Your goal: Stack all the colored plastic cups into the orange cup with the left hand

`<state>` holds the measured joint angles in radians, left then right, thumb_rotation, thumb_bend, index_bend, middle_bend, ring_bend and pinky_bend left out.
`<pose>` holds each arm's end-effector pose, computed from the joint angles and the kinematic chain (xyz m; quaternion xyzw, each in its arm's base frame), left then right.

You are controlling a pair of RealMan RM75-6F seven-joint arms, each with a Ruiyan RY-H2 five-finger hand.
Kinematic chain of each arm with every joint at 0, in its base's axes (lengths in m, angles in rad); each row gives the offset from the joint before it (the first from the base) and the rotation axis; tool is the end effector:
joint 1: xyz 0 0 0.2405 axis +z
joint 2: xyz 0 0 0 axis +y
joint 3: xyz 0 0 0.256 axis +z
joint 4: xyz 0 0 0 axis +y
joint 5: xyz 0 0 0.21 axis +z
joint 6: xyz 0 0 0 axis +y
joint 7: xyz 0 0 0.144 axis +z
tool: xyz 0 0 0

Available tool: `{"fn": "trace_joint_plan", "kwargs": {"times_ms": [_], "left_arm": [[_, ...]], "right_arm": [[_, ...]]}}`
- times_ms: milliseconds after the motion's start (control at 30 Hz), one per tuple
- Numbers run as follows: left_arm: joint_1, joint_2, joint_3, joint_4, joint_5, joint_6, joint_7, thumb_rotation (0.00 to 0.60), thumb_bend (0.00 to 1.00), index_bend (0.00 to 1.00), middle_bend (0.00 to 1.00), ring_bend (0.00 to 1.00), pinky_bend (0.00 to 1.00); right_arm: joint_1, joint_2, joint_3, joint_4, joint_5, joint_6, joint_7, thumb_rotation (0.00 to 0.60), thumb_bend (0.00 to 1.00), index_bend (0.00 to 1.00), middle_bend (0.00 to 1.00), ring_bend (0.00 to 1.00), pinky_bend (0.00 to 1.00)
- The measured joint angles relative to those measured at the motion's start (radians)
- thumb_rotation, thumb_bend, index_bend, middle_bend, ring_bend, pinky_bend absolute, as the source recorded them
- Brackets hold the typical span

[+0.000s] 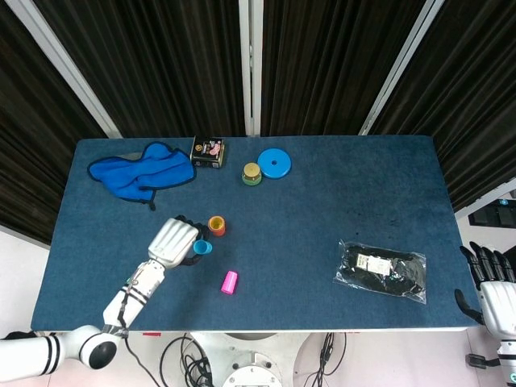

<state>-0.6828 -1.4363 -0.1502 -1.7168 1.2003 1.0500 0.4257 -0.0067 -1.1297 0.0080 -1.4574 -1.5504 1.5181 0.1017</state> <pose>-0.1277 0.3072 0.0131 -0.7555 -0.3419 -0.3963 0.3941 -0.3490 -0.1432 0.1674 0.5981 -0.3946 0.3556 0.6001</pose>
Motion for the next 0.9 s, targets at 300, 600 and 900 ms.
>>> {"fn": "trace_joint_plan", "kwargs": {"times_ms": [300,600,900], "left_arm": [[-0.071,-0.038,-0.082,0.066,-0.12,-0.059,-0.031,0.6,0.26,0.52,0.5,0.51,0.41],[-0.127,-0.112,-0.096,0.198,-0.174,-0.108,-0.051,0.6,0.26,0.52,0.5,0.51,0.41],[-0.135,-0.153,-0.082,0.274,-0.164,-0.116,-0.101,0.6,0.26,0.51,0.5,0.51,0.41]], "right_arm": [[-0.002,0.007,-0.005,-0.012,-0.01,0.006,-0.001,0.6,0.33,0.0,0.0,0.0,0.0],[0.0,0.025,-0.009,-0.023,-0.013,-0.002,0.008,0.6,0.33,0.0,0.0,0.0,0.0],[0.002,0.027,-0.005,-0.027,-0.007,-0.004,0.01,0.6,0.33,0.0,0.0,0.0,0.0]]}}
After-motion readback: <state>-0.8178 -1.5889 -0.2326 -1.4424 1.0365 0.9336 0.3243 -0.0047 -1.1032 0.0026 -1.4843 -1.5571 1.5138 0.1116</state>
